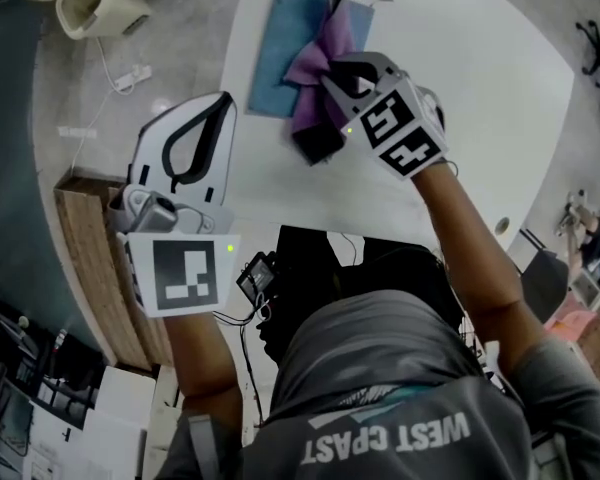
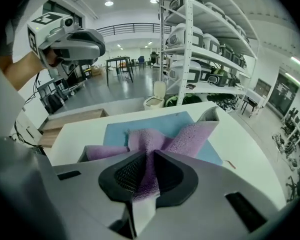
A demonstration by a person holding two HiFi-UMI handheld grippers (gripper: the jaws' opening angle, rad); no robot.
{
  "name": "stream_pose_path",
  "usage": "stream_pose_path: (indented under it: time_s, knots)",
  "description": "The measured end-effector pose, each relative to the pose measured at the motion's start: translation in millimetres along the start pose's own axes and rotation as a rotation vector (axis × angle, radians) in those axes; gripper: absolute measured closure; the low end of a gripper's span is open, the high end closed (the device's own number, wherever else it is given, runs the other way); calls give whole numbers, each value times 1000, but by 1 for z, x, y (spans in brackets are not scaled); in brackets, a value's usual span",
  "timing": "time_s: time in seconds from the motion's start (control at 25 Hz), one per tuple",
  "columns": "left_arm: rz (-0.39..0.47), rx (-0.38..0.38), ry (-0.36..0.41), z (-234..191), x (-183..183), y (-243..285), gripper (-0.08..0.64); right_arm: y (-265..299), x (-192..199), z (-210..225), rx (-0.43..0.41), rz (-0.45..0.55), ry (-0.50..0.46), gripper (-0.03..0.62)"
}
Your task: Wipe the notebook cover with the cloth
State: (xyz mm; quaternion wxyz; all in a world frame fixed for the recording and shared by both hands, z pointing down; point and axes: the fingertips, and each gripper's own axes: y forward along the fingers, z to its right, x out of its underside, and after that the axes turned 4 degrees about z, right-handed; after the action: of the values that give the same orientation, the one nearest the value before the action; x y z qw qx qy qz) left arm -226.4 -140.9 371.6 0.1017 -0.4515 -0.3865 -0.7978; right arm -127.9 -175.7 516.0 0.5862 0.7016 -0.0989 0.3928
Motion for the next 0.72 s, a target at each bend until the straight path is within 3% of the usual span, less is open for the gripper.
stream_pose_path:
  time_s: [0.32,0.72]
  knots:
    - [-6,5,1,4,3,0,560,39,-44,-7,-50,51,-41,520]
    - [7,3,10,2,2,1,560,-23,25,32,81,-18,69,520]
